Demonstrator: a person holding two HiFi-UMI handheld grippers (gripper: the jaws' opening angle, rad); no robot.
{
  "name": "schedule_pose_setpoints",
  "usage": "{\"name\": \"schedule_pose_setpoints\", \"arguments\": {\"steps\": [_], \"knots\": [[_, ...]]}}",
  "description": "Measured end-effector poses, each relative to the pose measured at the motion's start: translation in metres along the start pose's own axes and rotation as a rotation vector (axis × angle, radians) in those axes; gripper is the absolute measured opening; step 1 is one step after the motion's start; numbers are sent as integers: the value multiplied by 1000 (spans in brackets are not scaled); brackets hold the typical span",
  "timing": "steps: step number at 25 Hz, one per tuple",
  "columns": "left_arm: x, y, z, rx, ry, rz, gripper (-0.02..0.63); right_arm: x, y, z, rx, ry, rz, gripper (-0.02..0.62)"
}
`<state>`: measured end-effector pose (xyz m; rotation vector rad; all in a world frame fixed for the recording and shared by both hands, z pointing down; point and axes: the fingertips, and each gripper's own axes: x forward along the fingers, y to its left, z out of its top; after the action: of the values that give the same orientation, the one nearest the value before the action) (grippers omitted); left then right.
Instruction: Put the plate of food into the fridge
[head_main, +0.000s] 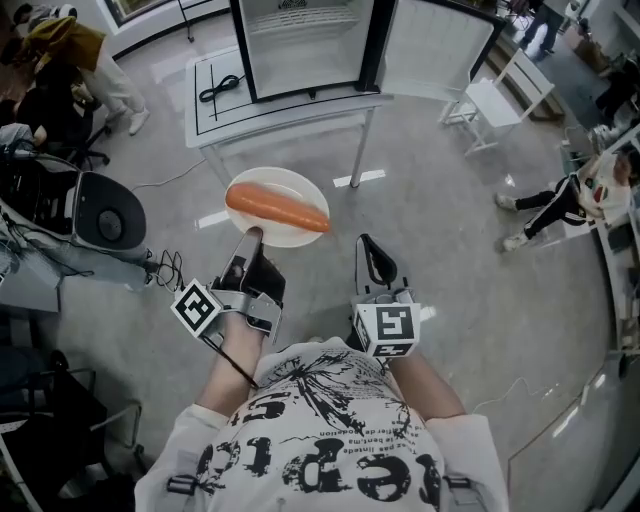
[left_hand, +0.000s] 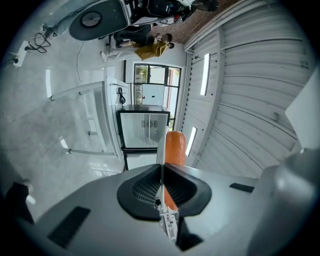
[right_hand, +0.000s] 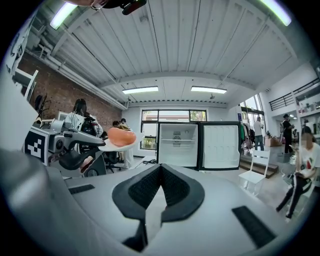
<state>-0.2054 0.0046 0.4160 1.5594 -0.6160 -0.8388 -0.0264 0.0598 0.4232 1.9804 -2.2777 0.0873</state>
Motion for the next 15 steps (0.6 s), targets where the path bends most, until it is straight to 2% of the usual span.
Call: {"name": "schedule_pose_setpoints", "arguments": {"steps": [6, 10, 15], "knots": [[25, 8, -4, -3, -49, -6, 25, 26, -23, 1, -3, -32, 48, 2], [84, 13, -14, 27, -107, 6, 25, 69, -76, 20, -26, -80, 112, 2], [154, 9, -24, 33, -171, 4, 25, 118, -139, 33, -2, -70, 170, 2]]}}
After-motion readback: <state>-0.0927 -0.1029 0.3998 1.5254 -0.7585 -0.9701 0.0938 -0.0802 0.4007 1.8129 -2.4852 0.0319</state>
